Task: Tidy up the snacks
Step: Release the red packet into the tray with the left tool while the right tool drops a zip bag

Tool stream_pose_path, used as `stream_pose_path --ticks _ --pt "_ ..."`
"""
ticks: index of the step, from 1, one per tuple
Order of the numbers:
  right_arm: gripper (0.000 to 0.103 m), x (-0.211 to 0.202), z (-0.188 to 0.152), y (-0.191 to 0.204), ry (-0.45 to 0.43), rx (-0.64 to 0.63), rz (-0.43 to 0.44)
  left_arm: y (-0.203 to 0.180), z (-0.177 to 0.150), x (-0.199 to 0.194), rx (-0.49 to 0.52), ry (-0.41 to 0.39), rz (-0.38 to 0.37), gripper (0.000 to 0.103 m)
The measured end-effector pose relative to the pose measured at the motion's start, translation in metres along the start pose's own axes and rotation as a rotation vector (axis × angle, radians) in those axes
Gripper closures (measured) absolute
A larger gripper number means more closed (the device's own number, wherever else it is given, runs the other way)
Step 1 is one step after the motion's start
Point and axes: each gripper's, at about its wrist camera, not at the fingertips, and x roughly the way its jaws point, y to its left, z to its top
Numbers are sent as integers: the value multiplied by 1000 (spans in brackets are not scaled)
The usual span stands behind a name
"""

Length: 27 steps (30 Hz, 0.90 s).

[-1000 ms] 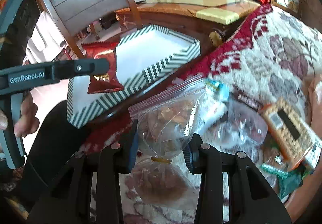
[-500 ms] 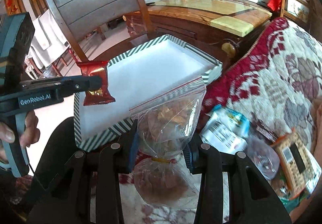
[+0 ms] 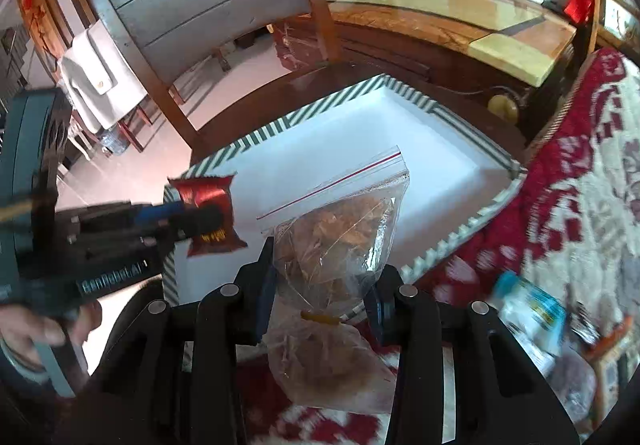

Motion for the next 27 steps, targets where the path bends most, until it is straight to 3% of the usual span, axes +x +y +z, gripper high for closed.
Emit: stream_pose_path --ticks 10,15,17,18,19,21,27 --pt "66 61 18 10 66 53 43 13 0 24 -38 51 41 76" --pt "64 72 14 10 93 73 43 14 1 27 -56 52 61 72" --pt "54 66 13 7 85 89 49 15 1 28 -66 53 60 61" --pt "48 61 13 5 74 94 47 17 0 27 -75 51 56 46" --pt "47 54 13 4 58 96 41 19 0 25 -84 42 49 33" --pt "47 40 14 2 17 97 33 20 -2 17 -91 9 30 22" --pt "45 -18 -3 -7 -81 89 -23 10 -7 -10 -75 -71 14 13"
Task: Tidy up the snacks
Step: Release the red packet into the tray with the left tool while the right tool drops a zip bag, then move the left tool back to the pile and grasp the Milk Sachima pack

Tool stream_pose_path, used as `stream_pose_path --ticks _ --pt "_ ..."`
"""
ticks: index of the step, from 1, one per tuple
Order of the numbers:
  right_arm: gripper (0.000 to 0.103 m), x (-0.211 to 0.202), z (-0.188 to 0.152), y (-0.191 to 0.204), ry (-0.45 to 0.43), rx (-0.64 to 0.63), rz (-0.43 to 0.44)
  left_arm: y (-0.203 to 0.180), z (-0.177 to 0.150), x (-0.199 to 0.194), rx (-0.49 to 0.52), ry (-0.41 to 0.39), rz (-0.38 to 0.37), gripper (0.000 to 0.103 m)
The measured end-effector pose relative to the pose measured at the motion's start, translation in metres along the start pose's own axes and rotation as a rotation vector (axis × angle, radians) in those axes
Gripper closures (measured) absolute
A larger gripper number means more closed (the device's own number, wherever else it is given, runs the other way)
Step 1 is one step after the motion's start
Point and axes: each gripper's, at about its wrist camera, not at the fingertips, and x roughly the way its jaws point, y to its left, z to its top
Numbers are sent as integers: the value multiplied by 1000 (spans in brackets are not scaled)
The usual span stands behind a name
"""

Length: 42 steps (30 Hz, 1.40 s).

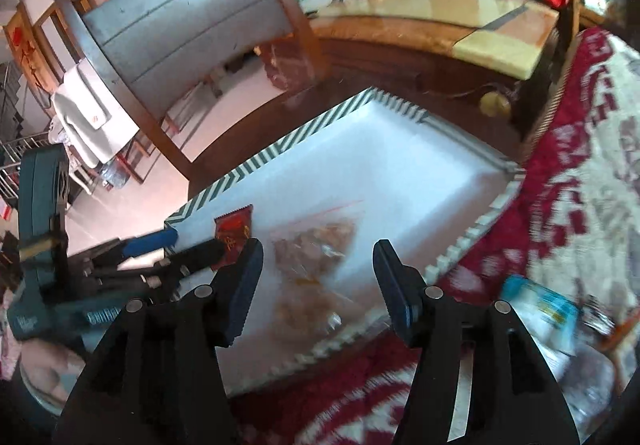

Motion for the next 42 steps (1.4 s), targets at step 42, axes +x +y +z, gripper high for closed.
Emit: stream_pose_path --ticks 42 --pt "45 -133 -164 -140 -28 265 -264 -182 -50 12 315 119 -164 4"
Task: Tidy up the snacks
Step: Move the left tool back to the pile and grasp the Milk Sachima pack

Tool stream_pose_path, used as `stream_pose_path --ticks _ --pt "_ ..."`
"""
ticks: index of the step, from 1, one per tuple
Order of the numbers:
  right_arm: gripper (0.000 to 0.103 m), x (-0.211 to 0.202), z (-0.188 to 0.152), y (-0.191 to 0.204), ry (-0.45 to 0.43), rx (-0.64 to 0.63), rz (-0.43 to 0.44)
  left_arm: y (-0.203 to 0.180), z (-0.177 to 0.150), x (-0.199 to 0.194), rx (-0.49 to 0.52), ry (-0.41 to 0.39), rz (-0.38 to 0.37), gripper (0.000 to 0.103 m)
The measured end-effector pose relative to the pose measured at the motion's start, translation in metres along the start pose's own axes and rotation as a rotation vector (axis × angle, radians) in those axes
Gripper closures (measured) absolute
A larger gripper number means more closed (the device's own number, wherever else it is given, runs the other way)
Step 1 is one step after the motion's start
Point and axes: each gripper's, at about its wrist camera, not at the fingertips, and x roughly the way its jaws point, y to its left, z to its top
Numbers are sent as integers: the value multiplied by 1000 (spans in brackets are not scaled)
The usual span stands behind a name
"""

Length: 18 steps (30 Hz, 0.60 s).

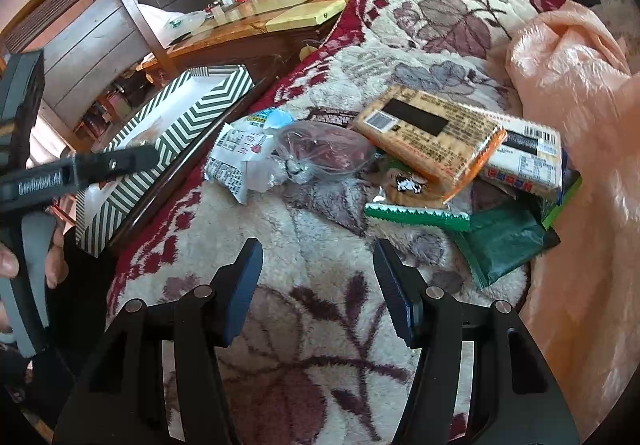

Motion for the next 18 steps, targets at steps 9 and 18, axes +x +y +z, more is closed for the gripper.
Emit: stream_pose_path --ticks 9,18 --pt "45 2 0 -3 5 4 19 -21 41 32 16 40 -32 4" --pt "45 4 -2 -10 20 28 29 -32 63 83 36 169 -51 4"
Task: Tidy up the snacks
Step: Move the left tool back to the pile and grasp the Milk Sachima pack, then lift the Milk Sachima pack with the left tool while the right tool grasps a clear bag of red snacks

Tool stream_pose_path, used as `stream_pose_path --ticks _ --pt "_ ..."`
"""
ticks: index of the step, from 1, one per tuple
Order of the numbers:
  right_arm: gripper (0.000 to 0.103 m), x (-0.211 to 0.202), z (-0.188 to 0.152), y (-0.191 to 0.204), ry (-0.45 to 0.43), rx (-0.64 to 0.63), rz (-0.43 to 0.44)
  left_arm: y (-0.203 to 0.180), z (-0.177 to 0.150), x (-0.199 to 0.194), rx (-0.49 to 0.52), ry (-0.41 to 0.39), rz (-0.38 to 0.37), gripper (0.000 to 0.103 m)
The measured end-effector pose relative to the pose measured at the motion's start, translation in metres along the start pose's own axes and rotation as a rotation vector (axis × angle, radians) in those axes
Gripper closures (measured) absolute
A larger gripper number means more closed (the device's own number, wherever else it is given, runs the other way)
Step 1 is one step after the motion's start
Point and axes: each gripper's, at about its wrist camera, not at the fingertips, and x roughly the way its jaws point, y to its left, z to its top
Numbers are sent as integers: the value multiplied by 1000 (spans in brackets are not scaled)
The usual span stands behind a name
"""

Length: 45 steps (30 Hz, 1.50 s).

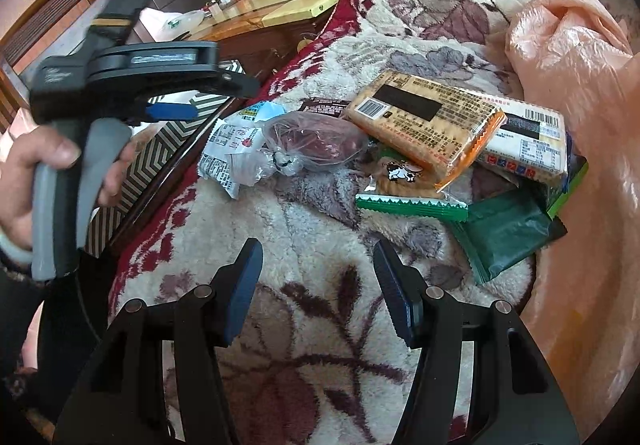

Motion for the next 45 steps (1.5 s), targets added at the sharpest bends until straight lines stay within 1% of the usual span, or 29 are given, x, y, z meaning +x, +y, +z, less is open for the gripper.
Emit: stream_pose_path --ticks 2,6,8,9,10,11,13,15,21,24,27,28,30,31,33,36,39,41,45 --pt "45 1 1 -1 4 2 1 -2 2 7 15 26 -7 4" --pt "45 4 1 -3 14 7 4 -5 5 19 42 63 7 5" --pt "45 6 1 -3 19 7 5 -5 6 25 50 81 4 11" --pt "45 7 1 -3 21 7 7 -5 6 27 53 86 -3 25" --pt "45 7 2 -3 21 9 10 -4 6 29 53 93 -4 31" --pt "45 7 3 -2 21 10 13 -3 6 31 51 96 -5 32" --pt "45 6 5 -1 15 7 12 -2 6 28 44 81 -17 36" --pt "45 5 10 0 4 3 11 0 6 25 40 70 -22 38" --pt "45 5 32 8 -31 -13 8 3 8 -1 23 -14 -31 40" --pt "43 12 42 13 -22 -34 4 5 9 -15 20 -52 -27 40" --pt "43 22 55 13 -18 1 18 6 7 -28 21 -83 -29 40" --pt "43 24 57 12 -17 18 25 6 6 -31 25 -88 -29 40" --pt "37 31 62 10 -9 61 36 7 2 -35 28 -94 -27 40" --pt "36 35 64 10 -6 83 35 7 0 -37 29 -95 -27 40" --pt "36 41 67 9 -1 121 27 9 -2 -38 30 -97 -27 40" --pt "35 47 72 6 4 160 39 14 -5 -39 16 -97 -30 40" --pt "32 55 77 4 9 185 44 19 -6 -41 5 -100 -32 40" --pt "32 62 80 3 20 178 29 21 -8 -43 2 -101 -33 40" --pt "32 75 88 3 45 103 -10 29 -8 -45 -9 -103 -29 40"
